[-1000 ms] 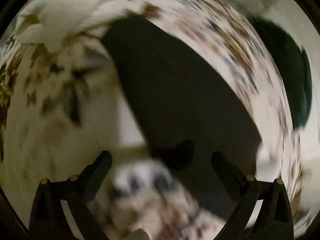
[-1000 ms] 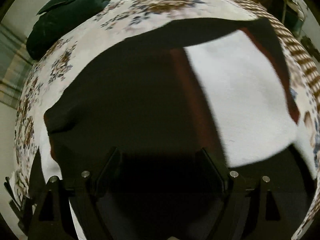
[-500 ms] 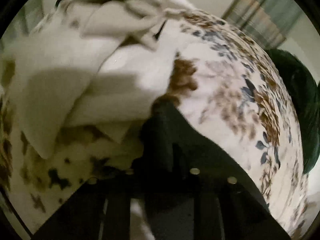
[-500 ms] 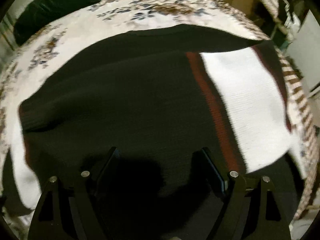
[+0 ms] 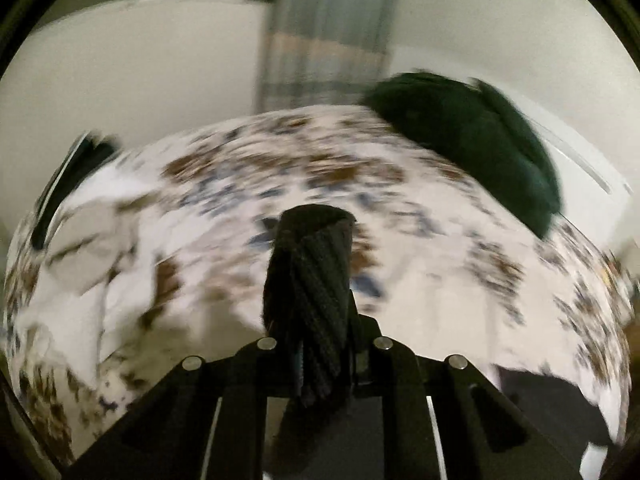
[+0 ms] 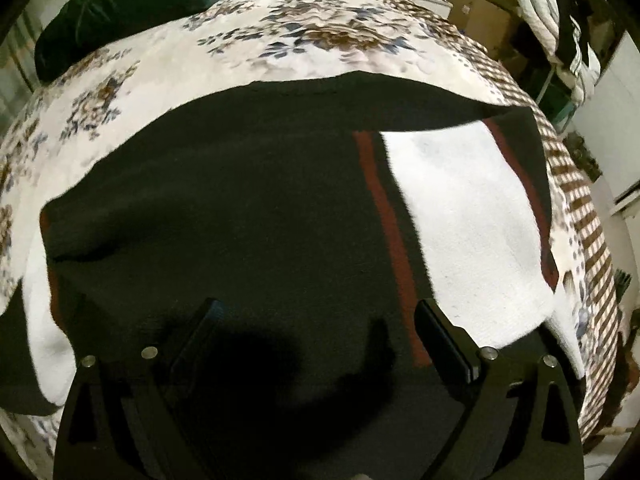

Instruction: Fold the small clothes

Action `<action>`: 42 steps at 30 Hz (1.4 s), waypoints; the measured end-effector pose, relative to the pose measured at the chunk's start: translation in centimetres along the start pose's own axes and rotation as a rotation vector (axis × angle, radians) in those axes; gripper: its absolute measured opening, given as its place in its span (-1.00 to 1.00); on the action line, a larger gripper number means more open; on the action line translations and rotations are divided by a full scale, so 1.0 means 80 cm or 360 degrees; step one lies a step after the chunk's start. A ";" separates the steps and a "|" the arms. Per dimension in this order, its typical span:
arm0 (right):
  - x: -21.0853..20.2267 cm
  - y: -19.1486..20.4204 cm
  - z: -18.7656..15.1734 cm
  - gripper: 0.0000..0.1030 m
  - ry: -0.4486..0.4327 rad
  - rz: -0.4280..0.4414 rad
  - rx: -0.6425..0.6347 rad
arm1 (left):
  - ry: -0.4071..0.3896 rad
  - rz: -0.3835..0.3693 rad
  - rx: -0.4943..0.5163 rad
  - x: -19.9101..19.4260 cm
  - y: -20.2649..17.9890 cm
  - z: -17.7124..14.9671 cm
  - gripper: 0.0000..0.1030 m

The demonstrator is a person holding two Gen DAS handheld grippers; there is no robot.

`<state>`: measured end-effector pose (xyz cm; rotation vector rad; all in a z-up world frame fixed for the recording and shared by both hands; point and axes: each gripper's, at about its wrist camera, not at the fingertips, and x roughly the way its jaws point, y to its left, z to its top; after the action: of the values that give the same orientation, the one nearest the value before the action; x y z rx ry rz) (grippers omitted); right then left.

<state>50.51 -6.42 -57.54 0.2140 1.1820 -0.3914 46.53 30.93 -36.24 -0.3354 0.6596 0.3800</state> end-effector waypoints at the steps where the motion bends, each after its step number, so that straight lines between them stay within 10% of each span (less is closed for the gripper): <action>1: -0.002 -0.011 0.000 0.90 0.0010 0.0019 0.0033 | -0.0004 -0.0038 0.0037 -0.007 -0.018 0.002 -0.76; 12: -0.021 -0.158 0.023 0.90 0.0071 0.0115 0.0345 | 0.0061 -0.0544 0.0369 -0.097 -0.283 -0.033 -0.77; 25: -0.007 -0.350 0.037 0.90 0.0091 0.0027 0.0551 | 0.0375 -0.0848 0.0803 -0.116 -0.543 -0.217 -0.77; 32: 0.016 -0.392 0.033 0.90 0.0117 0.0051 0.0593 | 0.0600 -0.0683 0.0858 -0.090 -0.546 -0.275 -0.53; 37: 0.016 -0.380 0.042 0.90 0.0106 0.0180 0.0568 | 0.0574 -0.0609 0.0846 -0.093 -0.515 -0.263 0.68; 42: 0.005 -0.334 0.061 0.90 0.0063 0.0444 0.0464 | 0.0470 -0.0458 0.0785 -0.105 -0.440 -0.238 0.69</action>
<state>43.95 -32.62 -55.01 0.6347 1.1122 -0.3132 45.97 -9.89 -38.65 -0.0101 0.9528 -0.1157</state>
